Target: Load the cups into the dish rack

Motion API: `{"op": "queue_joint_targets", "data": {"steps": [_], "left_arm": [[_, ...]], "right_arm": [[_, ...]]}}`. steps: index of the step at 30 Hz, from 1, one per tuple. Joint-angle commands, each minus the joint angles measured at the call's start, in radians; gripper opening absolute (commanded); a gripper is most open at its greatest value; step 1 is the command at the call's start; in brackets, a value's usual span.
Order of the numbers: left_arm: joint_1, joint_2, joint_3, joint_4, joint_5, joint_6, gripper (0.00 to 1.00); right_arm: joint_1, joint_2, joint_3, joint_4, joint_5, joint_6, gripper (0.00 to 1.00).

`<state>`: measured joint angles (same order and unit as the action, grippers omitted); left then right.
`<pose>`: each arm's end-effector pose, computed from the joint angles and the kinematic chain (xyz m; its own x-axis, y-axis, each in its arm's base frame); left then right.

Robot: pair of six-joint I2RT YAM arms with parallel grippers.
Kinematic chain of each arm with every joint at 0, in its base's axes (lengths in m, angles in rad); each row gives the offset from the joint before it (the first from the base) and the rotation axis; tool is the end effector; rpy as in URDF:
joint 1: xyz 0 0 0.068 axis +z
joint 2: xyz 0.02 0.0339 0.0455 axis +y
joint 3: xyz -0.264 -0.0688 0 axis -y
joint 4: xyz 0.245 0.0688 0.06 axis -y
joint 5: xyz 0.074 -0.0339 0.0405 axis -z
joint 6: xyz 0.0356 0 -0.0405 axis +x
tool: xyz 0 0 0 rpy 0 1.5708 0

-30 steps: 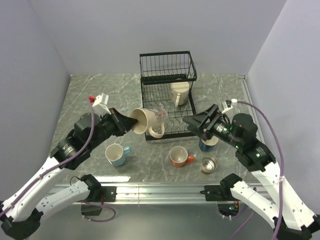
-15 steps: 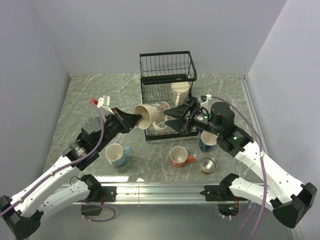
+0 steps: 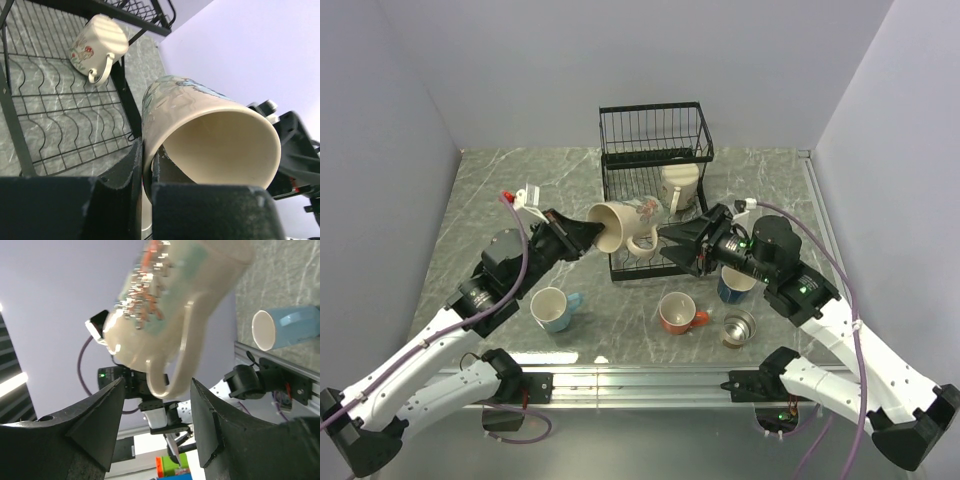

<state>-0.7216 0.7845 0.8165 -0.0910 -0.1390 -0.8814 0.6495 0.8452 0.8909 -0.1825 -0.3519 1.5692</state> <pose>0.1423 -0.1186 0.3614 -0.4528 -0.6194 -0.6413 0.3159 0.5611 -0.7651 0.1465 0.1266 0.3675 -0.8398 0.5409 0.0454 0.1073 0.0833 0.9907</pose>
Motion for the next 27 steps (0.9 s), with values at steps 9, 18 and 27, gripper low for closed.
{"op": "queue_joint_targets", "data": {"steps": [9, 18, 27], "left_arm": [[-0.001, -0.014, 0.099, 0.253, 0.035, -0.080, 0.00], [-0.001, 0.001, 0.021, 0.431, 0.075, -0.198, 0.00], [0.019, -0.010, -0.034, 0.522, 0.147, -0.272, 0.00]], "right_arm": [[0.001, 0.017, -0.024, 0.099, 0.016, 0.035, 0.60], [0.007, 0.115, 0.013, 0.284, -0.005, 0.089, 0.42], [0.007, 0.195, -0.014, 0.642, -0.100, 0.158, 0.07]]}}
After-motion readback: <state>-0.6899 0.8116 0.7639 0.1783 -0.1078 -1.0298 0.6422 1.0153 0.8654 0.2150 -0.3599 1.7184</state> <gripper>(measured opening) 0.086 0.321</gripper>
